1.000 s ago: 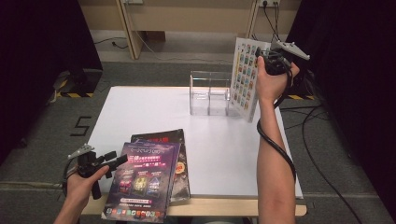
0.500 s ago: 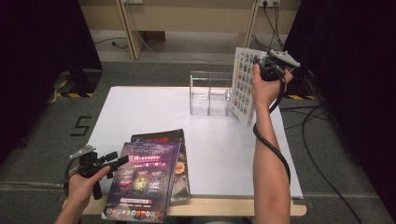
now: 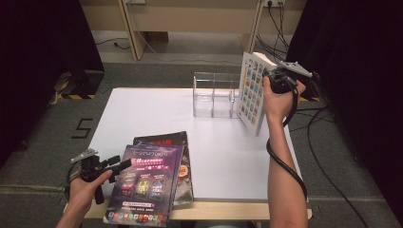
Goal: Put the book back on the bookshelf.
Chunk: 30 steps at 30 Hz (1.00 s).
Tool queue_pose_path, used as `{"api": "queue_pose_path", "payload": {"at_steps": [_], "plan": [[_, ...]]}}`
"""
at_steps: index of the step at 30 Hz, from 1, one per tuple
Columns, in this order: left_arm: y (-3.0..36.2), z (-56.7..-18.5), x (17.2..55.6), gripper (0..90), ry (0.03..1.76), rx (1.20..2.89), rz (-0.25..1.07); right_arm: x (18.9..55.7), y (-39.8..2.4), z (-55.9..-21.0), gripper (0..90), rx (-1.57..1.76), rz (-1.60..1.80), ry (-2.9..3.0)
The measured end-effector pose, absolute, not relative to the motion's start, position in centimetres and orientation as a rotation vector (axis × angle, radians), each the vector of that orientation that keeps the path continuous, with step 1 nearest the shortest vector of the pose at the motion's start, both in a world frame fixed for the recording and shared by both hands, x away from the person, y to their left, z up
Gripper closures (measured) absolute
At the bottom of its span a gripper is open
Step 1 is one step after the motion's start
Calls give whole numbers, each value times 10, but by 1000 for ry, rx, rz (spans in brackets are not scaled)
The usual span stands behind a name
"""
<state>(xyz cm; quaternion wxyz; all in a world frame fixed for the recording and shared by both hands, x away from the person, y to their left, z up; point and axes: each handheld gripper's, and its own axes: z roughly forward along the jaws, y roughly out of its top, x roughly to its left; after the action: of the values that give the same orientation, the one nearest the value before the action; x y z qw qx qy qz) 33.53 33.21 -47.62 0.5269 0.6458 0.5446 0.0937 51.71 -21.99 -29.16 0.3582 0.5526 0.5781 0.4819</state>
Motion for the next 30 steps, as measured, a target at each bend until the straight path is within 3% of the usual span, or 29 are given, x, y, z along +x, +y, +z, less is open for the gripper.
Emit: {"api": "queue_pose_path", "payload": {"at_steps": [13, 30], "plan": [[330, -474, 334, 284, 1296, 1539, 225, 474, -242, -299, 730, 1574, 1169, 1684], [329, -474, 335, 284, 1293, 1541, 226, 460, -248, -304, 708, 1581, 1144, 1749]]}}
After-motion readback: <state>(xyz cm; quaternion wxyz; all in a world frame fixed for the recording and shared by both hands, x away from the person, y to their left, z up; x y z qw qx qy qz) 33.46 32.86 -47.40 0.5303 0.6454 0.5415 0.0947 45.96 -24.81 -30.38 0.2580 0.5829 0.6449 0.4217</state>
